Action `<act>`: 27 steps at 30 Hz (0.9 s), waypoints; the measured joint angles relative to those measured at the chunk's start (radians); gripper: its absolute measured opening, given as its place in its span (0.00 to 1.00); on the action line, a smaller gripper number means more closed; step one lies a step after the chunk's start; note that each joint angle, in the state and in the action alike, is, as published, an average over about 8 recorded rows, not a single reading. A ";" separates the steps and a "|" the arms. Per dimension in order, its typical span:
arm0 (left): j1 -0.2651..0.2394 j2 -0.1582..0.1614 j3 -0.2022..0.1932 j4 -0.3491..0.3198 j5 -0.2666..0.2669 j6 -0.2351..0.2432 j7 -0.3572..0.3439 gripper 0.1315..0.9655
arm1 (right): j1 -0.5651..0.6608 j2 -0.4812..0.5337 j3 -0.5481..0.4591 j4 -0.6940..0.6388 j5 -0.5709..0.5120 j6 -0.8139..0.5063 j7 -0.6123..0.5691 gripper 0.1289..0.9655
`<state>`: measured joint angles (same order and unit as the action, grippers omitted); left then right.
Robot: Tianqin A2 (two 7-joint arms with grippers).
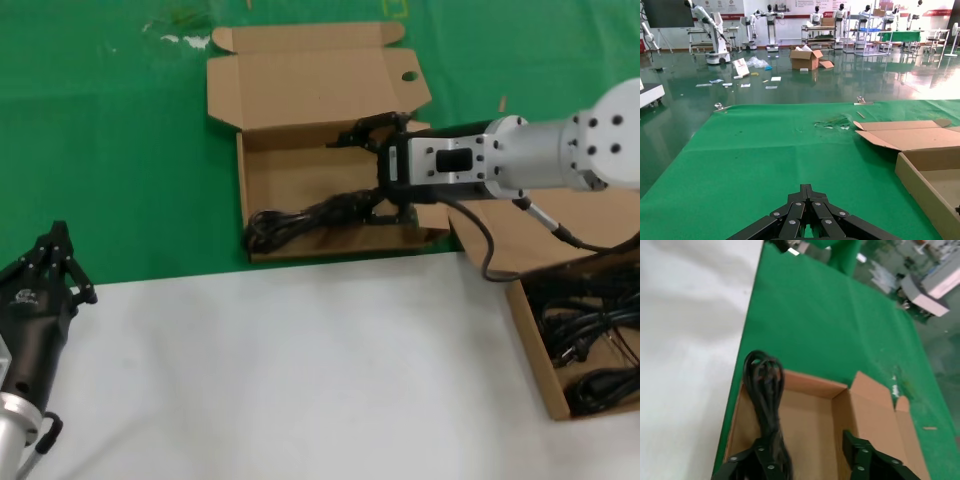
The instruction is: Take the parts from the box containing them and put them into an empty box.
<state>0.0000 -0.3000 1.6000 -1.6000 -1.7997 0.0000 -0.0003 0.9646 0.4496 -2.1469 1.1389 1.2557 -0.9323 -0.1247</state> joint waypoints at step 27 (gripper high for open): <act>0.000 0.000 0.000 0.000 0.000 0.000 0.000 0.02 | -0.438 0.154 0.225 0.530 0.061 0.205 0.335 0.88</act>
<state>0.0000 -0.3000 1.6001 -1.6000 -1.7997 0.0000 -0.0003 0.5263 0.6036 -1.9221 1.6688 1.3165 -0.7275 0.2101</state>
